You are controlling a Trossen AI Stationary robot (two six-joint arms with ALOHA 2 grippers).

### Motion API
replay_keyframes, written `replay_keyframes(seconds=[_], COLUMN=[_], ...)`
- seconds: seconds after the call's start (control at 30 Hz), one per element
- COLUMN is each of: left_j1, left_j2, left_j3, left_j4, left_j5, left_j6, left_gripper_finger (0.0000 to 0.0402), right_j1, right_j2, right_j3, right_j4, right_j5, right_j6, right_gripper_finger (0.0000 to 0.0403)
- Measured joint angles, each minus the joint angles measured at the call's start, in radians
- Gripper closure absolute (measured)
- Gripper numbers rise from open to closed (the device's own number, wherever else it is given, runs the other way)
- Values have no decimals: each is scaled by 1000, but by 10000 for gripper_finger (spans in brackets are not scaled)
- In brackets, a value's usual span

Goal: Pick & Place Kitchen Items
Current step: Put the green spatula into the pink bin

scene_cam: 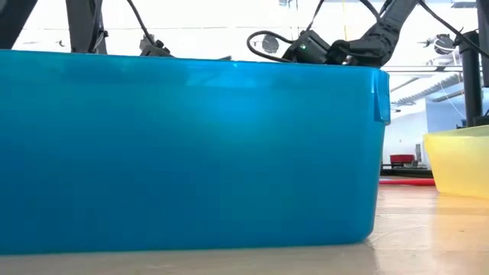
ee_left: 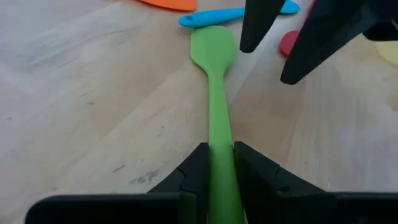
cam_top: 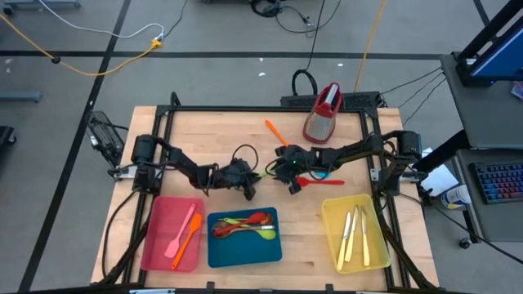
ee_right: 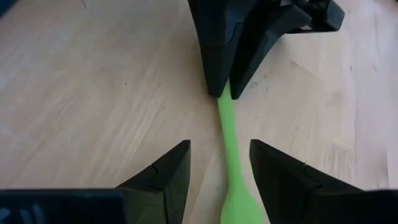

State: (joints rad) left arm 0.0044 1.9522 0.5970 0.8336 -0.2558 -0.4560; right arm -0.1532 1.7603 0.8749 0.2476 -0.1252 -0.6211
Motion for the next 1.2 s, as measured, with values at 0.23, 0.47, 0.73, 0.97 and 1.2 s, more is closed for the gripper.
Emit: replay_keyframes(seconds=[0.23,0.47,0.73,0.97,1.2], left_j1=[25,30,31,31,31], left_j2=[-1,-2,-3,-3,-3], left_j3=[2,2,3,13,19], left_j4=[-2,-1,14,51,53], left_j5=[42,52,80,132,150], left_j6=[-19,-26,-27,-32,-57], left_gripper_finger=[331,330,330,330,330], right_j1=[-3,-2,-11,-41,-45], right_j2=[32,114,141,142,142], right_j3=[0,0,0,0,0], right_j4=[18,117,181,167,162], right_j5=[-5,116,143,110,51], right_j6=[22,-13,23,51,55], right_gripper_finger=[243,243,243,252,319])
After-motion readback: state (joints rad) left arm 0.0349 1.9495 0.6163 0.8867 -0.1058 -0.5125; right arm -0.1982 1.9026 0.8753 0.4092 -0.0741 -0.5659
